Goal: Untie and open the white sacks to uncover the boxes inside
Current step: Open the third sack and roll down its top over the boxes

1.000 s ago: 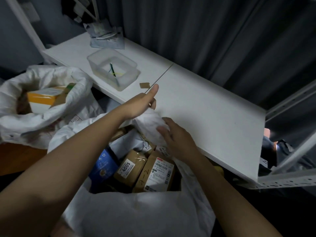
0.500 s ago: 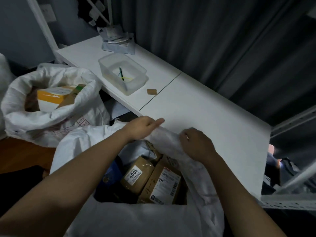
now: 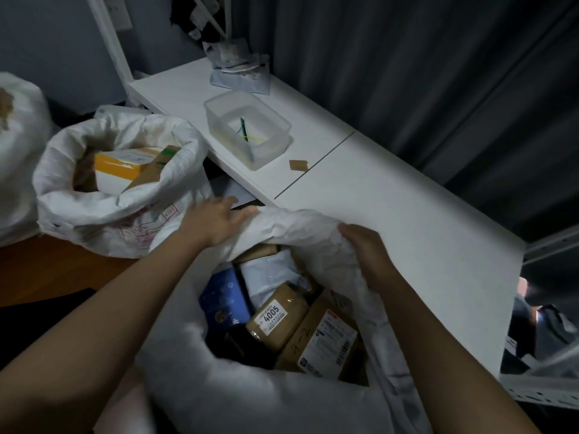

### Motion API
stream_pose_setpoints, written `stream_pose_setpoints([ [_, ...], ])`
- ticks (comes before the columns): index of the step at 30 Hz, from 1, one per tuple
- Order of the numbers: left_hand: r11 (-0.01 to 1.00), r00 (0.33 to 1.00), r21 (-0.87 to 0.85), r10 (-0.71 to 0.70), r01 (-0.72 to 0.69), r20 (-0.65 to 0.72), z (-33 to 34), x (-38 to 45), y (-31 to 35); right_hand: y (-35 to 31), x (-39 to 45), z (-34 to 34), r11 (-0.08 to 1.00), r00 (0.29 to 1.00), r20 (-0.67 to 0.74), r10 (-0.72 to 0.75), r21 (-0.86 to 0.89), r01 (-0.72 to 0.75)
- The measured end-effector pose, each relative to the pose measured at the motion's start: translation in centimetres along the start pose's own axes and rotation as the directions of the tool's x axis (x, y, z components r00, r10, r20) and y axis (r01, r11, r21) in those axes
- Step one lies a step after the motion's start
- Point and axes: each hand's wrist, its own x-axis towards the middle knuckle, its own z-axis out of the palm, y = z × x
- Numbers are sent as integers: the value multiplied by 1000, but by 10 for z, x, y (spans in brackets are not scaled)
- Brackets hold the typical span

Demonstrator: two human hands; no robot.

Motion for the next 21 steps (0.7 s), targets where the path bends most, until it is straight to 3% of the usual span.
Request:
stream_pose_setpoints([
  [4,983,989,-111,-140,145,50,-2,-13,-29,-3,5,-7,996,998,-52,-40,80,44],
  [7,921,949,-229,-300,314,93,-1,-16,-40,-2,6,-9,996,994,-63,-90,-9,89],
  [11,717,880,-513,-421,472,222,-1,-18,-41,2,-1,-13,981,986,-38,-162,-113,156],
  [14,523,857,-689,-407,502,315,4,-18,-47,7,-6,-15,964,977,-15,-214,-165,209],
  [16,427,826,-731,-450,532,338,9,-20,-55,11,-8,-14,948,968,-11,-251,-203,244],
  [19,384,812,-760,-494,525,311,3,-26,-53,17,-13,-14,916,954,0,-301,-278,289],
  [21,259,836,-832,-410,490,364,-10,-28,-50,21,-17,-16,864,934,32,-357,-368,343],
])
